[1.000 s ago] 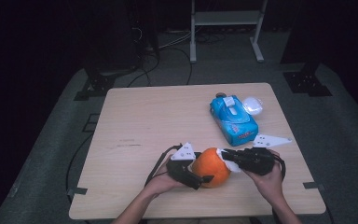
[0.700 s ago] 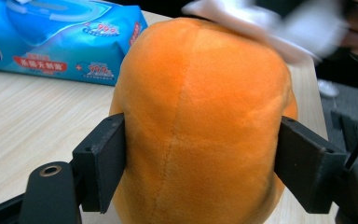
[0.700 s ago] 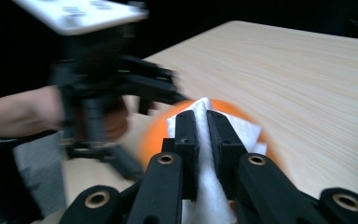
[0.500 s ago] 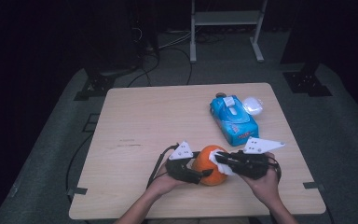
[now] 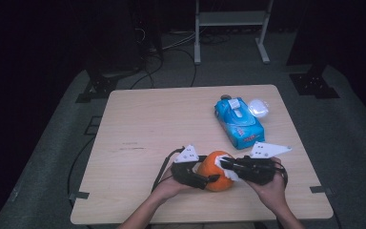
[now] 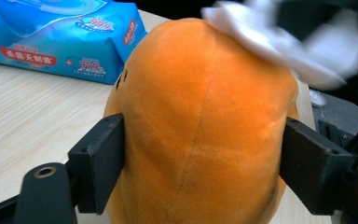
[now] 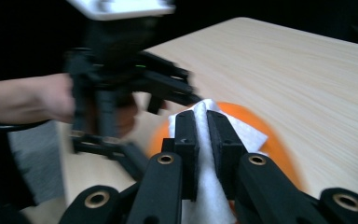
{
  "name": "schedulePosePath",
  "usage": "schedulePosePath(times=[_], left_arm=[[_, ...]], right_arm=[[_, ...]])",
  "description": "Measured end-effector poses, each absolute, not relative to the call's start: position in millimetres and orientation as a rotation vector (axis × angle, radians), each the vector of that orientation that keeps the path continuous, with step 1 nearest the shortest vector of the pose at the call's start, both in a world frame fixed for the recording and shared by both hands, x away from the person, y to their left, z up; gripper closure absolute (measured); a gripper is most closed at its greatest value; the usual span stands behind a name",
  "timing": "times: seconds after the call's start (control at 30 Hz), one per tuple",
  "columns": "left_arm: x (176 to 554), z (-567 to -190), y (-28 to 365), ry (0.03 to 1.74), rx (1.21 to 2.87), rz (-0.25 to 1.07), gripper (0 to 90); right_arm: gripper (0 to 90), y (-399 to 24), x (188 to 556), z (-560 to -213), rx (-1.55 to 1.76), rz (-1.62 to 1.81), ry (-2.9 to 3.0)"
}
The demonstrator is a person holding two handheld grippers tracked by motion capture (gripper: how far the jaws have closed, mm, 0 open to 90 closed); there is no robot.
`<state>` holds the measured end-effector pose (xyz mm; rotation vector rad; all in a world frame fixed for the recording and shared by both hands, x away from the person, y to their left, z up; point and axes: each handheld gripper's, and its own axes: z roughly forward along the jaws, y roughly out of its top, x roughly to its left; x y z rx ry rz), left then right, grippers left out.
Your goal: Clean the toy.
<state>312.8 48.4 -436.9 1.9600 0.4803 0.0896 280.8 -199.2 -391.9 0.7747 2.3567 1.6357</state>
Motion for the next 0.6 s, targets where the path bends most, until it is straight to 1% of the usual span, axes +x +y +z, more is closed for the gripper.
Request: schedulePosePath(times=[0.1,0.23,0.27,0.33,0.4,0.43,0.5,0.6], left_arm=[[309.9,-436.7,47.5,0.472,1.970,0.098,24.0],[303.3,-435.2,42.7,0.392,1.998,0.098,24.6],[301.5,-434.7,41.2,0.363,2.006,0.107,24.0],[301.1,-433.2,40.3,0.324,2.009,0.113,19.8],[303.7,-432.2,40.8,0.352,1.996,0.106,18.3],[303.6,-433.0,40.2,0.353,1.998,0.106,19.0],[299.9,-435.1,36.2,0.350,2.014,0.126,23.5],[296.9,-436.7,35.9,0.333,2.028,0.135,24.4]], right_arm=[[82.5,-188.9,277.2,-389.5,0.712,1.576,2.377],[82.4,-202.6,283.8,-386.3,0.755,1.570,2.319],[82.4,-208.2,286.0,-386.6,0.785,1.575,2.310],[82.4,-217.8,289.3,-389.8,0.828,1.580,2.293],[82.4,-222.9,289.0,-392.2,0.854,1.583,2.293],[82.5,-223.7,288.5,-392.3,0.857,1.582,2.293],[82.5,-219.7,285.5,-391.2,0.841,1.588,2.307],[82.4,-204.8,278.7,-391.3,0.774,1.560,2.360]])
